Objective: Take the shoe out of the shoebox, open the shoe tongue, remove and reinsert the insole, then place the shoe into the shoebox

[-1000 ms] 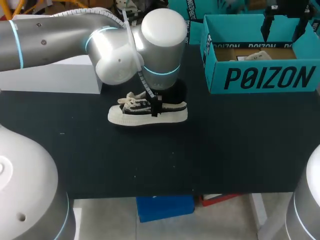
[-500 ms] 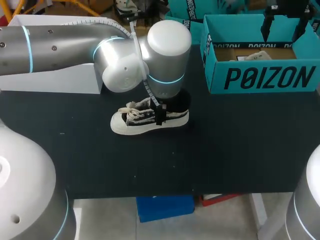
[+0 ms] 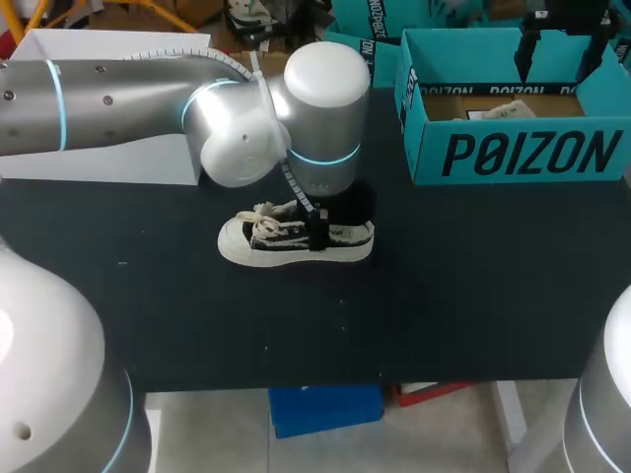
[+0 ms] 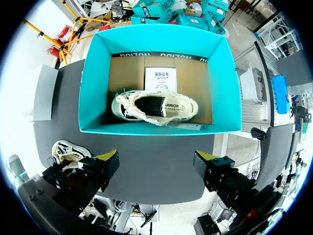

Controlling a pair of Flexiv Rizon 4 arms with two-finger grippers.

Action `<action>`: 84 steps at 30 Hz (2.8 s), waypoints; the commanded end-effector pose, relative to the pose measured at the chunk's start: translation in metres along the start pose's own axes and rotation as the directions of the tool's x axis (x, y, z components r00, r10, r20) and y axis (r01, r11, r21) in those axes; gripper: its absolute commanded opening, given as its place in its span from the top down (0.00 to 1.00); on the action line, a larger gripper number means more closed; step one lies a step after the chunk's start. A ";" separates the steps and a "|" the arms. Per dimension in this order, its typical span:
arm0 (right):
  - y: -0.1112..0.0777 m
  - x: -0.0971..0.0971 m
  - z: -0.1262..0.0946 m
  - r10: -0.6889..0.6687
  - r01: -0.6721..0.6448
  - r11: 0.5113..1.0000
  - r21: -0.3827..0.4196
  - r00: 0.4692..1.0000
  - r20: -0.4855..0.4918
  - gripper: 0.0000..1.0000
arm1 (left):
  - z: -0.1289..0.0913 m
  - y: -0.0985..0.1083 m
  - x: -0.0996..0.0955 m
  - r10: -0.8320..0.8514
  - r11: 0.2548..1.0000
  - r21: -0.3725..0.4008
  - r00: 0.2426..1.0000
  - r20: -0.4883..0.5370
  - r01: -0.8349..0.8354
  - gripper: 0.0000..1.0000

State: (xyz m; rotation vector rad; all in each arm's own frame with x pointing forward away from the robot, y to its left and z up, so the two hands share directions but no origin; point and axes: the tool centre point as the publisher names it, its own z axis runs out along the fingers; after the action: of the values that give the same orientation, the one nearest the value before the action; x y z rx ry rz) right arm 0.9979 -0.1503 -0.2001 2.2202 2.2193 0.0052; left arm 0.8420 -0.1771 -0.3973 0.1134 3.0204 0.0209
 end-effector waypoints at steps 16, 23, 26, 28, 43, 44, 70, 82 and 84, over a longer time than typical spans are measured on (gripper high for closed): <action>0.001 0.000 0.000 0.000 0.000 1.000 0.001 1.000 0.000 0.00 | -0.127 0.033 -0.008 -0.075 0.967 0.245 0.997 0.026 0.066 0.00; 0.001 0.000 0.000 0.000 0.000 1.000 0.001 1.000 0.000 0.00 | -0.153 0.060 -0.001 -0.119 0.953 0.282 0.993 0.027 0.106 0.00; 0.001 0.000 0.000 0.000 0.000 1.000 0.001 1.000 0.000 0.00 | -0.149 0.070 0.000 -0.130 0.948 0.294 0.991 0.023 0.118 0.00; 0.001 0.000 0.000 0.000 0.000 1.000 0.001 1.000 0.000 0.00 | -0.142 0.076 0.001 -0.136 0.938 0.324 0.991 0.014 0.124 0.00; 0.001 0.000 0.000 0.000 0.000 1.000 0.001 1.000 0.000 0.00 | -0.090 0.113 -0.013 -0.129 0.818 0.564 0.992 -0.006 0.110 0.00; 0.001 0.000 0.000 0.000 0.000 1.000 0.001 1.000 0.000 0.00 | -0.089 0.114 -0.014 -0.129 0.822 0.560 0.992 0.003 0.105 0.00; 0.001 0.000 0.000 0.000 0.000 1.000 0.001 1.000 0.000 0.00 | -0.113 0.127 -0.003 0.051 0.822 0.566 0.998 0.023 -0.055 0.00; 0.001 0.000 0.000 0.000 0.000 1.000 0.001 1.000 0.000 0.00 | -0.114 0.127 -0.002 0.058 0.828 0.557 0.998 0.026 -0.063 0.00; 0.001 0.000 0.000 0.000 0.000 1.000 0.001 1.000 0.000 0.00 | -0.114 0.127 -0.002 0.058 0.828 0.557 0.998 0.026 -0.063 0.00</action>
State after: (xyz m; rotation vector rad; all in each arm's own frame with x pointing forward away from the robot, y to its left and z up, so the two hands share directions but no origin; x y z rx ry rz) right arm 0.9979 -0.1503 -0.2001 2.2203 2.2192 0.0052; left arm 0.8405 -0.0521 -0.2804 0.2557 2.9123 -0.8570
